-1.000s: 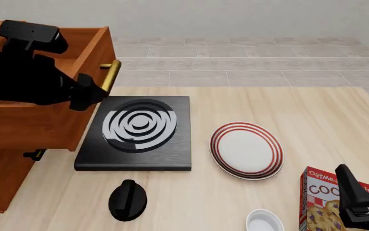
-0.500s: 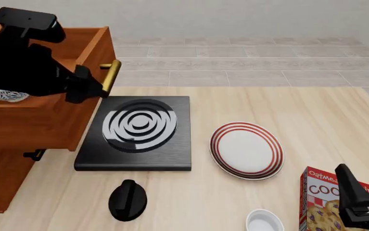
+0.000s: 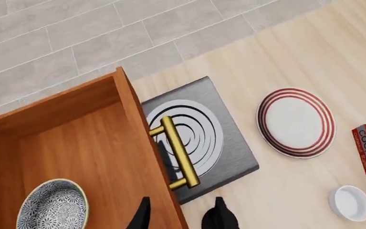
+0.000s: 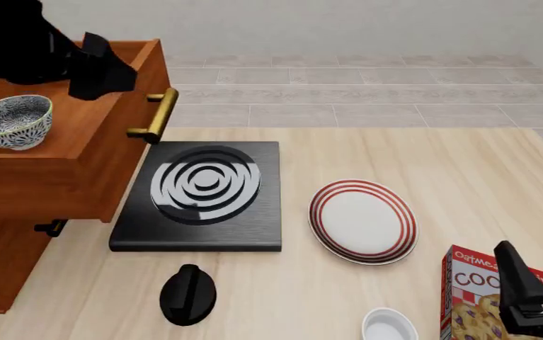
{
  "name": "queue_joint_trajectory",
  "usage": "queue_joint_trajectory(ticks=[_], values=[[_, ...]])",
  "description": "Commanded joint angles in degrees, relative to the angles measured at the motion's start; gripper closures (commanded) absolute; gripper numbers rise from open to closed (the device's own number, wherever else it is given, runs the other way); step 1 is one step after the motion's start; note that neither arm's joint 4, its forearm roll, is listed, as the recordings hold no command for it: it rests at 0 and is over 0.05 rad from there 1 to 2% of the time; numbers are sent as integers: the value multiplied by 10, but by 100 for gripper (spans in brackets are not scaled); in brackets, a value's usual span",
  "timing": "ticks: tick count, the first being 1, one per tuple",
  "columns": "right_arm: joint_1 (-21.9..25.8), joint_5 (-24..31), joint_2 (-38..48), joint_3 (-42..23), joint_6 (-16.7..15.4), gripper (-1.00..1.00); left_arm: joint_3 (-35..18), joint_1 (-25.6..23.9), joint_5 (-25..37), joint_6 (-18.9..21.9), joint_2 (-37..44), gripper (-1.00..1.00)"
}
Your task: Pick the akita bowl in the top layer of the wooden cabinet and place it on the plate.
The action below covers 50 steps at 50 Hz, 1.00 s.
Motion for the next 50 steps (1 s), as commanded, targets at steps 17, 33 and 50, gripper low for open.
queue_joint_trajectory(ticks=[17,33,50], values=[[-1,-5,3,0,2,-100,-100,65,71,77,44,-100],[1,-11,11,0,2,-100,-142,92,102,96,84,-100],[5,5,-4,0,3,-100,-131,131,122,150,74,-100]])
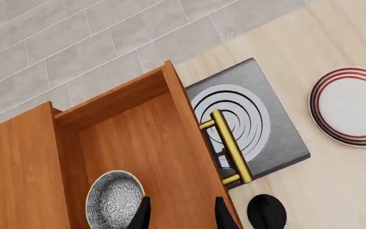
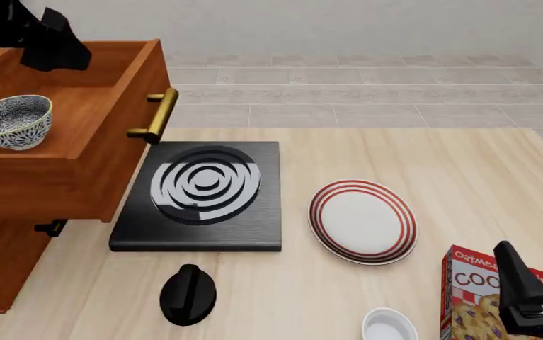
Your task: Pick the akita bowl in the top layer of the wooden cabinet and place it on the plate.
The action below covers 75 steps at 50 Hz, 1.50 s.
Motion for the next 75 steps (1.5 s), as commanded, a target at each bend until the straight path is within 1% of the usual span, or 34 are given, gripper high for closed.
queue_joint_trajectory(ticks=[1,2,4,5,12,23,28,32,34,40,43,45,49,55,63,75], values=[[3,3,-2,0,0,-100,4,23,12,29,-3,-100],[3,4,-4,0,0,-100,9,29,12,41,-5,-100],[3,4,-4,0,0,-100,11,32,11,40,-4,-100],[2,5,-5,0,0,-100,17,38,11,49,-5,-100],[3,4,-4,0,-1,-100,14,50,11,44,4,-100],[9,-13,18,0,-9,-100,17,64,11,56,12,-100],[9,-20,25,0,-10,-100,16,81,11,67,18,-100],[9,-22,27,0,-10,-100,16,79,11,65,22,-100],[9,-23,28,0,-11,-100,14,89,11,75,26,-100],[8,-28,34,0,-12,-100,7,105,12,83,38,-100],[8,-29,35,0,-12,-100,4,109,12,84,42,-100],[8,-31,37,0,-12,-100,1,110,11,77,48,-100],[8,-36,42,0,-13,-100,5,117,11,87,51,-100],[8,-36,43,0,-12,-100,5,120,10,82,59,-100],[8,-29,36,0,-13,-100,27,132,-7,88,66,-100],[7,-29,36,0,-13,-100,52,133,-28,77,78,-100]])
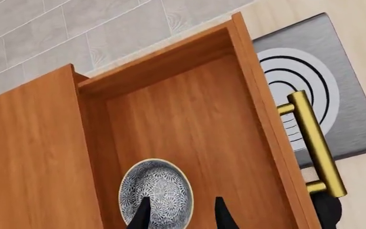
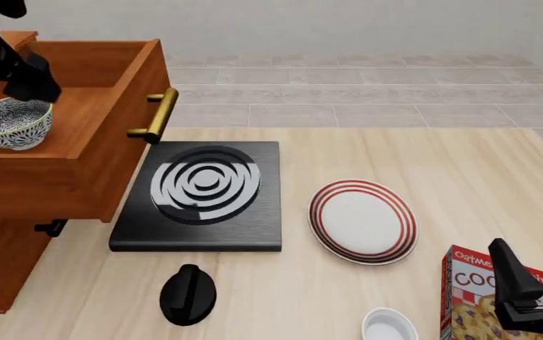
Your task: Pick the akita bowl in the top layer of the wooden cabinet and place it on the plate.
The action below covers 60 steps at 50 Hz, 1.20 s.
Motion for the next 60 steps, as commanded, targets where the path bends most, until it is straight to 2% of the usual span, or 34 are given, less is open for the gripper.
queue_joint_trajectory(ticks=[1,27,60], values=[[0,2,-2,0,0,-100,21,1,-17,-9,11,-100],[0,15,-15,0,4,-100,85,-3,-58,-24,10,-100],[1,3,-4,0,2,-100,128,10,-93,-32,13,-100]])
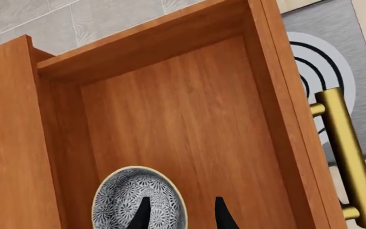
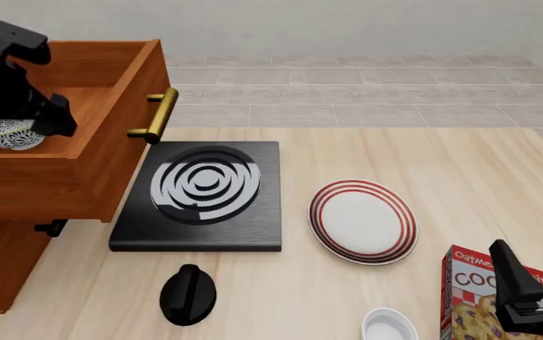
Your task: Pick the akita bowl in the top layer of the wooden cabinet and place it on the plate.
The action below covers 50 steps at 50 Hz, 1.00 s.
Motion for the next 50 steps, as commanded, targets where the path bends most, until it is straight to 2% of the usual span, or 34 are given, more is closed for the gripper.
queue_joint_trajectory(ticks=[1,29,30,50], values=[[0,-8,9,0,-1,-100,18,1,-16,-5,3,-100],[3,-30,34,0,-8,-100,47,8,-45,-1,2,-100],[3,-30,34,0,-8,-100,44,10,-44,-2,1,100],[2,-19,23,0,-6,-100,20,-11,-36,-27,6,100]])
